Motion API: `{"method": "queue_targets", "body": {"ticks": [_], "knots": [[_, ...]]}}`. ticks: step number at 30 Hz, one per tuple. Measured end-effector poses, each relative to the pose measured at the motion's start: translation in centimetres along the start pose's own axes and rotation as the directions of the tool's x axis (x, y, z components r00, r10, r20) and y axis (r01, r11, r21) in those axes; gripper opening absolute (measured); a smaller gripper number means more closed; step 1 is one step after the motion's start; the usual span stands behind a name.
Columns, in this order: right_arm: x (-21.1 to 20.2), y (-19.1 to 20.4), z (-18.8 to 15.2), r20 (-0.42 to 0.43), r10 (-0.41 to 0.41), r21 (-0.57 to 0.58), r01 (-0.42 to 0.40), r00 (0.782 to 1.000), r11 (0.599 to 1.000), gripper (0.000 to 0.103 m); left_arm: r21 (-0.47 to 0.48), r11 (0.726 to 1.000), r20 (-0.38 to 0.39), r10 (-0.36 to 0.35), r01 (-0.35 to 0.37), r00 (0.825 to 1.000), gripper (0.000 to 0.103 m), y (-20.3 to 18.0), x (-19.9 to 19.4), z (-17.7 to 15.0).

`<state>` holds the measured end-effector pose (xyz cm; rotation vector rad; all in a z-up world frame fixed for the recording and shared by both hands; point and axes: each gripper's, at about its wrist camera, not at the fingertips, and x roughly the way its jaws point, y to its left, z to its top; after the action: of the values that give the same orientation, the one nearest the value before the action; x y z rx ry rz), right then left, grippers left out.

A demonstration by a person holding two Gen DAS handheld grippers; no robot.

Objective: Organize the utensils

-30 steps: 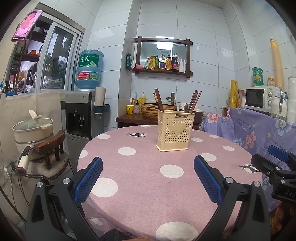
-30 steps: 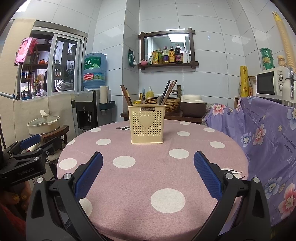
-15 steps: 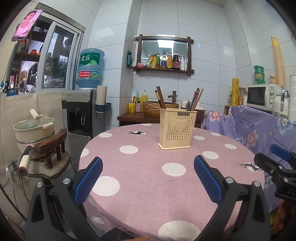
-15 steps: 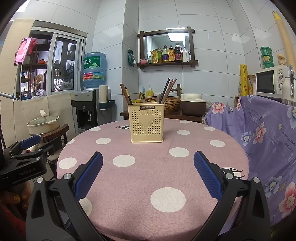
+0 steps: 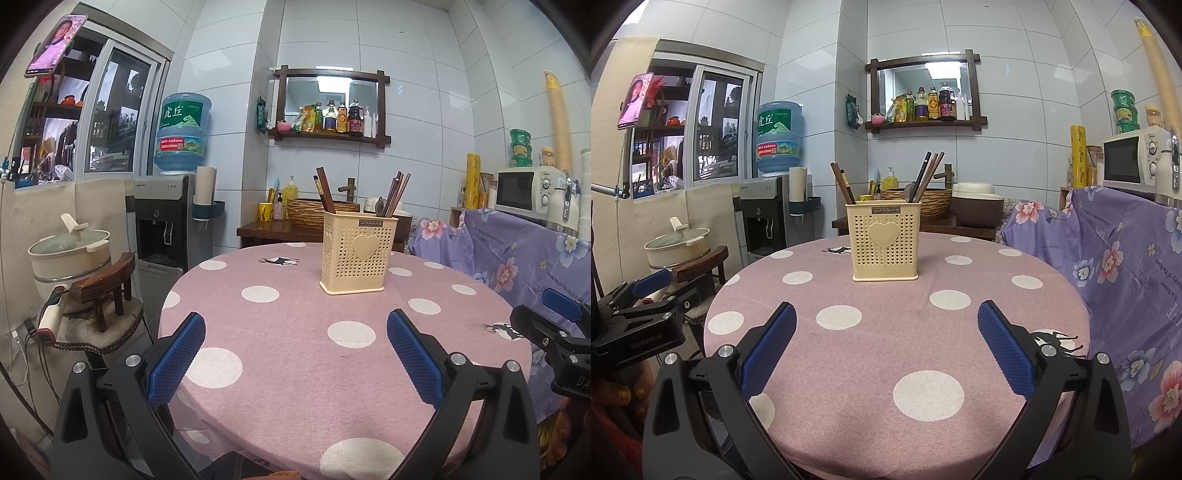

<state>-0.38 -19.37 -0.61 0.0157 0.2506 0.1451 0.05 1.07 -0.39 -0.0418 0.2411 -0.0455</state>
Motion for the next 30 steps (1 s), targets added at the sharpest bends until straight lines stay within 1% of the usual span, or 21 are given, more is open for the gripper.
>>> {"method": "queue_targets", "body": {"ticks": [30], "knots": [[0.00,0.33,-0.26,-0.005,0.001,0.002,-0.001,1.000,1.000,0.097,0.006,1.000,-0.004,-0.001,0.001,1.000,0.098,0.07,0.13,-0.06]]}}
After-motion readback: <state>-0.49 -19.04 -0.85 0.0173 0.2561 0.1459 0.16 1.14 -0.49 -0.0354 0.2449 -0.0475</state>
